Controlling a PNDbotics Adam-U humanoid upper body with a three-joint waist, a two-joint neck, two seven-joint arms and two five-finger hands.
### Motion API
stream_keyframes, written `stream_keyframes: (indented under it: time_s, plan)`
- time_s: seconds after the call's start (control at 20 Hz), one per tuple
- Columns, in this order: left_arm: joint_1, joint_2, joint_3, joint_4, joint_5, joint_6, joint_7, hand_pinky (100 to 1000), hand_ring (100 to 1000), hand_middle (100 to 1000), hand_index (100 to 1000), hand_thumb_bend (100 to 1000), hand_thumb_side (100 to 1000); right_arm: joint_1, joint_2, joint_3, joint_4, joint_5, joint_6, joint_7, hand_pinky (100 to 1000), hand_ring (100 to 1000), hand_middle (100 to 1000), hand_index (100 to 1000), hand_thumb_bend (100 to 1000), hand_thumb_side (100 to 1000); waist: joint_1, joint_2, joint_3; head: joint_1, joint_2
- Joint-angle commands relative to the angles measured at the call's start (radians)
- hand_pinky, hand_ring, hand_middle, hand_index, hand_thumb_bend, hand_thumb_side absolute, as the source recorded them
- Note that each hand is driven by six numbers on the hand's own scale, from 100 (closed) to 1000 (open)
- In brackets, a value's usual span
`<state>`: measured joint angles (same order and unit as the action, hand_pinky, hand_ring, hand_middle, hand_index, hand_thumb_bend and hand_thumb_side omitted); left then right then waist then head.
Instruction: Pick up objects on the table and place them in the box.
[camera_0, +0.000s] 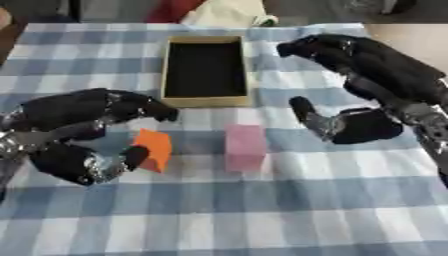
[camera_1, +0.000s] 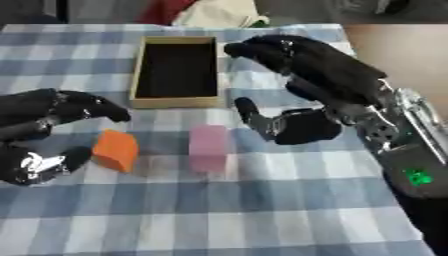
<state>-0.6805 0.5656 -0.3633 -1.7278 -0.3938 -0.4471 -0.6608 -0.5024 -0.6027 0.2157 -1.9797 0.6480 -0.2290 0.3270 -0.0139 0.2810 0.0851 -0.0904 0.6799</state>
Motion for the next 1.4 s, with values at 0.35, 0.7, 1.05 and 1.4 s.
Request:
stream_keyframes:
  time_s: [0.35, 0.7, 1.05, 1.4]
  plan:
    - [-0.059, 0.003, -0.032, 0.088, -0.205, -0.175, -0.053, 874, 865, 895, 1000, 100, 909, -0.017, -0.009, -0.011, -0.02, -0.013, 0.001, -0.002, 862, 865, 837, 1000, 100, 820, 0.003, -0.023, -0.004, -0.003, -0.003]
    - [-0.06, 0.003, -0.042, 0.122, -0.354, -0.233, 0.037, 865, 882, 909, 1000, 126, 785, -0.016, -0.009, -0.011, -0.02, -0.013, 0.002, 0.002, 862, 863, 836, 1000, 100, 826, 0.005, -0.023, -0.005, -0.004, -0.002]
    - [-0.056, 0.008, -0.046, 0.166, -0.442, -0.29, 0.066, 866, 907, 924, 1000, 191, 745, -0.012, -0.009, -0.011, -0.02, -0.012, 0.003, 0.005, 861, 862, 836, 1000, 100, 830, 0.004, -0.023, -0.005, -0.004, -0.002]
    - [-0.052, 0.025, -0.036, 0.176, -0.515, -0.325, 0.076, 873, 931, 942, 1000, 287, 837, -0.011, -0.009, -0.011, -0.02, -0.011, 0.003, 0.008, 861, 861, 835, 1000, 100, 832, 0.004, -0.022, -0.004, -0.003, 0.0]
